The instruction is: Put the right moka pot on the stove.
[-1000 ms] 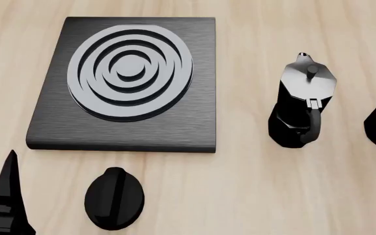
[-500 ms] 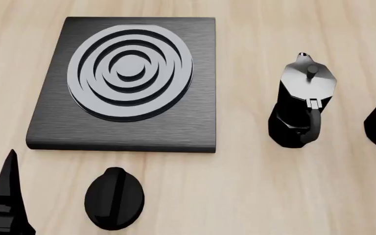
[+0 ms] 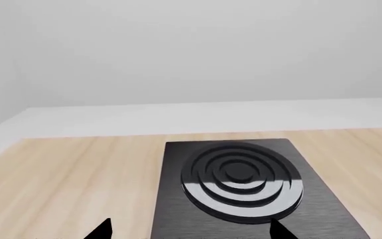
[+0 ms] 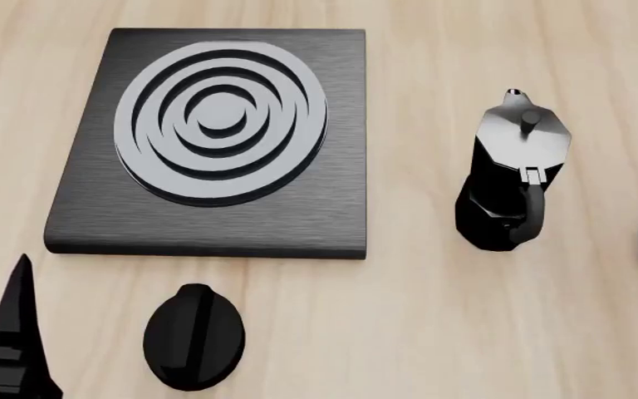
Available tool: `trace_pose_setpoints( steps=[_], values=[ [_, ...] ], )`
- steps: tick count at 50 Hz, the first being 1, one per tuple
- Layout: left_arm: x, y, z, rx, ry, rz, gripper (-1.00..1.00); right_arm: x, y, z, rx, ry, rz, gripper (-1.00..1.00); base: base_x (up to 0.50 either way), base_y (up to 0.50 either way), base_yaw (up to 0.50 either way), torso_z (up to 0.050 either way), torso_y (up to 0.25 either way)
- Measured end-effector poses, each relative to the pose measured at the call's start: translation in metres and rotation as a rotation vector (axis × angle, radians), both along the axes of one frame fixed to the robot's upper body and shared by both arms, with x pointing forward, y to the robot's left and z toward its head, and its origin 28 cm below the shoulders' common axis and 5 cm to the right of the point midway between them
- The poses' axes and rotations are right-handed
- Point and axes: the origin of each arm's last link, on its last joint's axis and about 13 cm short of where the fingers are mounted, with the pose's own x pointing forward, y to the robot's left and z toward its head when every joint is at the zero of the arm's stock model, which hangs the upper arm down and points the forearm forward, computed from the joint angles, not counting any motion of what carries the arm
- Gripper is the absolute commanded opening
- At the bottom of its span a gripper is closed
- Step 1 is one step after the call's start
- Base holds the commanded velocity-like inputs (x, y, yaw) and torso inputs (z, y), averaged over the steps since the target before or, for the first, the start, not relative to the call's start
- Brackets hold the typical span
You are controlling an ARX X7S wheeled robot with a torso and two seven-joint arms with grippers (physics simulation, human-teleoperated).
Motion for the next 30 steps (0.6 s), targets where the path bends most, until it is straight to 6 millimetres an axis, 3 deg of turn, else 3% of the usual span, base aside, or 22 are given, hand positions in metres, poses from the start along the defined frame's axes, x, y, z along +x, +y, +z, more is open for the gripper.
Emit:
trace_pose_setpoints(
  steps=[30],
  values=[
    [0.000,0.001,-0.001,-0.003,0.013,0.002,1.00,-0.082,0.012,0.024,-0.010,-0.043,-0.011,-1.00,0.00,0.00,0.00,0.000,0.001]
  ],
)
